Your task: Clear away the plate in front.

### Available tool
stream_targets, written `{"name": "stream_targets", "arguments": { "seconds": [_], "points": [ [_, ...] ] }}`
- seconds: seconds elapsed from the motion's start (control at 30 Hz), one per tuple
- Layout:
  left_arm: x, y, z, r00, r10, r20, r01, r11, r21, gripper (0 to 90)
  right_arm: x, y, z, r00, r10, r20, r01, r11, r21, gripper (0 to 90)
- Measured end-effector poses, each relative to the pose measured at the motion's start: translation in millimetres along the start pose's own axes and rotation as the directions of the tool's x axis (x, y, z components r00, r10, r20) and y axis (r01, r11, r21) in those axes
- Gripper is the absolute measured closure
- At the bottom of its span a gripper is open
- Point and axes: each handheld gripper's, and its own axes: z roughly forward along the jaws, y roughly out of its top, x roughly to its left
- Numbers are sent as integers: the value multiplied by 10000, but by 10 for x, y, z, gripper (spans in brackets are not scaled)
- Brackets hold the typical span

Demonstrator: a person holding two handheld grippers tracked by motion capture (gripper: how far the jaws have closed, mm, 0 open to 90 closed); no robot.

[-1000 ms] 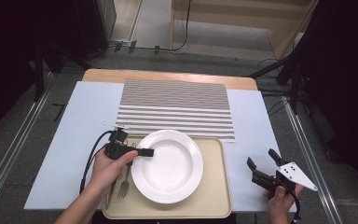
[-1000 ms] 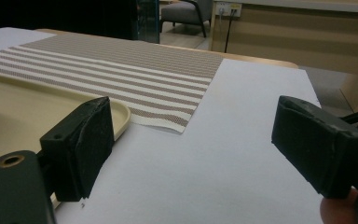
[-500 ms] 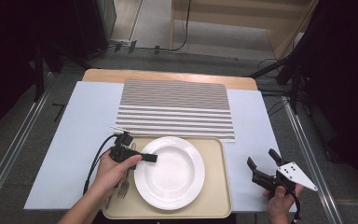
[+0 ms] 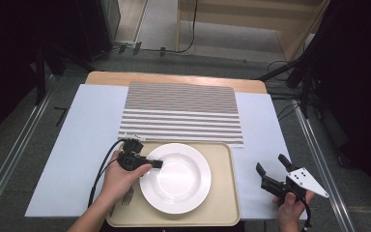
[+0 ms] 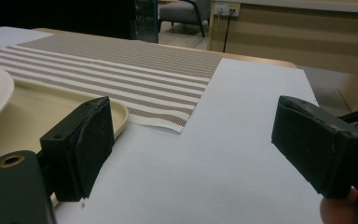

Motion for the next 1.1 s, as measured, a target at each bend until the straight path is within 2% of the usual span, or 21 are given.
{"name": "stream_targets", "arguments": {
  "seconds": [0.07,0.17,0.23,0.33,0.67,0.8,0.9,0.97,1.03,1.1],
  "points": [
    [-9,-5,-7,9998,157,-141,-157,9999,-60,621,3,1,1,10000,-13,-5,13,10000,-11,135],
    [-14,-9,-34,9986,284,-438,-295,9993,-234,533,4,0,-2,10000,7,12,-7,10000,-1,135],
    [-9,-14,-77,9988,383,-315,-398,9979,-510,525,4,0,-1,10000,3,19,-3,10000,5,135],
    [-26,-25,-121,9979,546,-345,-572,9952,-793,478,8,0,-3,10000,-5,21,5,10000,6,135],
    [-7,-79,-257,9958,870,-284,-902,9850,-1473,375,6,-1,1,10000,8,35,-8,10000,2,136],
    [-9,-96,-341,9933,1136,-209,-1155,9751,-1893,305,11,1,-1,10000,-22,34,22,10000,18,136],
    [3,-116,-424,9915,1304,-23,-1273,9641,-2331,218,10,1,1,10000,-32,20,32,10000,16,135],
    [18,-138,-480,9909,1345,93,-1272,9555,-2662,173,10,0,3,10000,-37,22,37,10000,22,136],
    [34,-177,-525,9856,1677,222,-1542,9446,-2899,78,10,1,4,10000,-65,18,65,10000,12,136],
    [43,-209,-577,9829,1834,178,-1680,9315,-3226,61,12,1,2,10000,-55,17,55,10000,18,136]
  ]
}}
